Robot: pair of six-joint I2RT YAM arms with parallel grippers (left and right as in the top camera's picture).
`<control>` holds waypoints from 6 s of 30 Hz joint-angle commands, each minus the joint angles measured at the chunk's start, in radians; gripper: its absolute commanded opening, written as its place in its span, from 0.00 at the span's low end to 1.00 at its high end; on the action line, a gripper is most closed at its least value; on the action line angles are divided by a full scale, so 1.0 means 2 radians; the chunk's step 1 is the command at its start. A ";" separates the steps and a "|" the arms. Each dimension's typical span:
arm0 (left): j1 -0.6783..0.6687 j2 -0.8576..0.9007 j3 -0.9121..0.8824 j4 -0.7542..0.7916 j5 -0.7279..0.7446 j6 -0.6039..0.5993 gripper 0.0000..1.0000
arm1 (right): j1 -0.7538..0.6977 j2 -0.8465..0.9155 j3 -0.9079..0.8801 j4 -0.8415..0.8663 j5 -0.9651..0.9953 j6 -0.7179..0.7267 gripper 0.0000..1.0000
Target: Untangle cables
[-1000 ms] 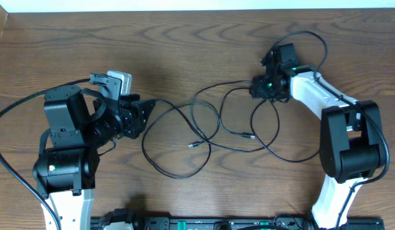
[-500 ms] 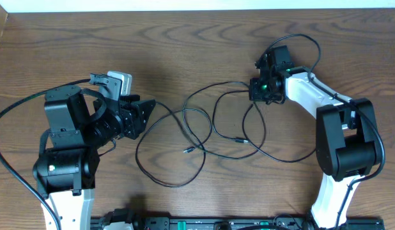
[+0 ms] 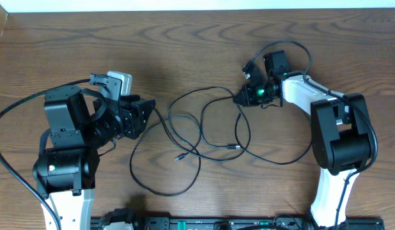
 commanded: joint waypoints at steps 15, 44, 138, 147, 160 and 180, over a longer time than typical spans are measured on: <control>0.000 -0.003 0.002 0.003 0.004 0.009 0.46 | -0.014 -0.011 -0.003 0.043 -0.179 -0.047 0.01; 0.000 -0.003 0.002 0.005 0.004 0.008 0.46 | -0.064 -0.126 0.023 -0.162 0.274 -0.072 0.01; 0.000 0.012 0.002 0.015 0.005 0.008 0.46 | -0.052 -0.019 0.060 -0.172 0.278 -0.075 0.83; 0.000 0.012 0.002 0.015 0.010 0.008 0.47 | -0.052 -0.018 0.060 -0.190 0.327 -0.076 0.46; 0.000 0.010 0.002 0.013 0.014 0.008 0.47 | -0.027 0.013 0.060 -0.205 0.289 -0.079 0.01; 0.000 0.010 0.002 0.014 0.014 0.008 0.46 | -0.021 -0.035 0.193 -0.281 0.155 -0.106 0.01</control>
